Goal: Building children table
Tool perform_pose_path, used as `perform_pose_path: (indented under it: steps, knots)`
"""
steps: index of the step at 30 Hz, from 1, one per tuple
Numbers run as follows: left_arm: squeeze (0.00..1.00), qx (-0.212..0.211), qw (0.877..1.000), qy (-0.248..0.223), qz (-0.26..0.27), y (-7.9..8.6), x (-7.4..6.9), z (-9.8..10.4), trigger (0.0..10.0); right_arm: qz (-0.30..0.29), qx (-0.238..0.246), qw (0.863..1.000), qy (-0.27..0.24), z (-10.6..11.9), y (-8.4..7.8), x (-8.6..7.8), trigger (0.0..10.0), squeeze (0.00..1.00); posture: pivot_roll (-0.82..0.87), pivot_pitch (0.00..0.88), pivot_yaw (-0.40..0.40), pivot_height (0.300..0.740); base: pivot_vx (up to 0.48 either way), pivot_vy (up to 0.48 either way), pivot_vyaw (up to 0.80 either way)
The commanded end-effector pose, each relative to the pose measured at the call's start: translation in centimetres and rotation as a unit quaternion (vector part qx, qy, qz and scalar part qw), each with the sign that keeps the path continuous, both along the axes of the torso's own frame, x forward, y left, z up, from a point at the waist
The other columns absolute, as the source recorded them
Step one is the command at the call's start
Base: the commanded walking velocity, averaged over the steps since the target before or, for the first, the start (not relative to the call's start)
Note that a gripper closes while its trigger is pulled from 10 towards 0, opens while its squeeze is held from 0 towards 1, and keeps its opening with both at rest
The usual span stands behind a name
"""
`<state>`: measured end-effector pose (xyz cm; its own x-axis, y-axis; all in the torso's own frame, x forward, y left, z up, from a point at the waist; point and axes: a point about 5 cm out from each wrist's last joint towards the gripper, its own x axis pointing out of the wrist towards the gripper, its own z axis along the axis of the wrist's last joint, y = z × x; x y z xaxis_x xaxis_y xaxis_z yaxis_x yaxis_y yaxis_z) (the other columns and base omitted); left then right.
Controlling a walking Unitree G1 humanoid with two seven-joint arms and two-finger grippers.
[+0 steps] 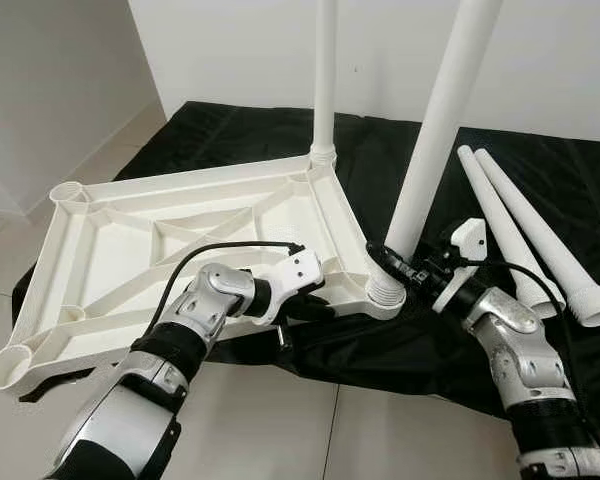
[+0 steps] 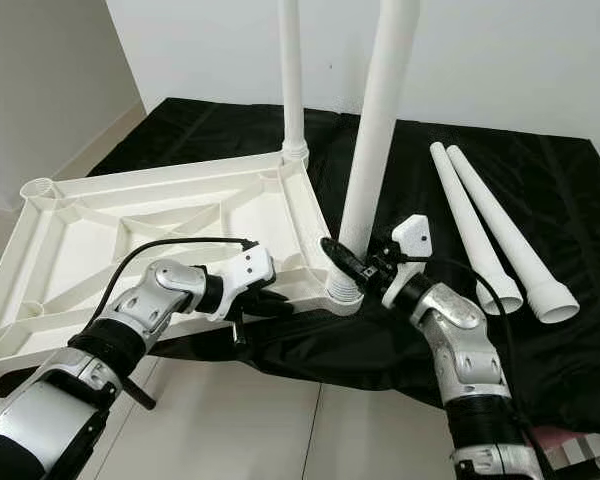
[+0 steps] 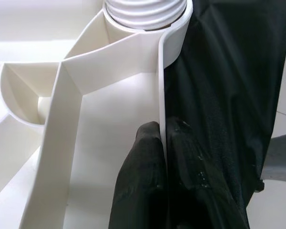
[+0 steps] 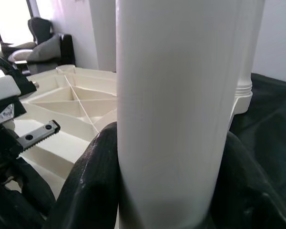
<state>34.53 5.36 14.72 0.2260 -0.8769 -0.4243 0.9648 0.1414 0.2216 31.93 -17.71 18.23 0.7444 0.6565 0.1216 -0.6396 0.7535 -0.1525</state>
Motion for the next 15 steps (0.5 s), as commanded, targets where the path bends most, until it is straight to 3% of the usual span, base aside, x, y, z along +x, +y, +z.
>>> perform_pose_path:
  steps: [1, 15]
  knots:
    - [0.0, -0.013, 1.0, -0.002, 0.015, 0.31, 0.04, -0.02, 10.0, -0.046, -0.027, 0.995, 0.081, -3.61, -1.06, -0.03, 10.0, 0.0, -0.16, 0.121, 0.088, 0.74, 0.0, 0.0, 0.0]
    - [0.0, -0.014, 1.0, -0.002, 0.018, 0.42, 0.1, 0.11, 10.0, -0.044, -0.031, 0.995, 0.083, -4.02, -1.27, -0.48, 10.0, 0.0, -0.16, 0.13, 0.089, 0.74, 0.0, 0.0, 0.0]
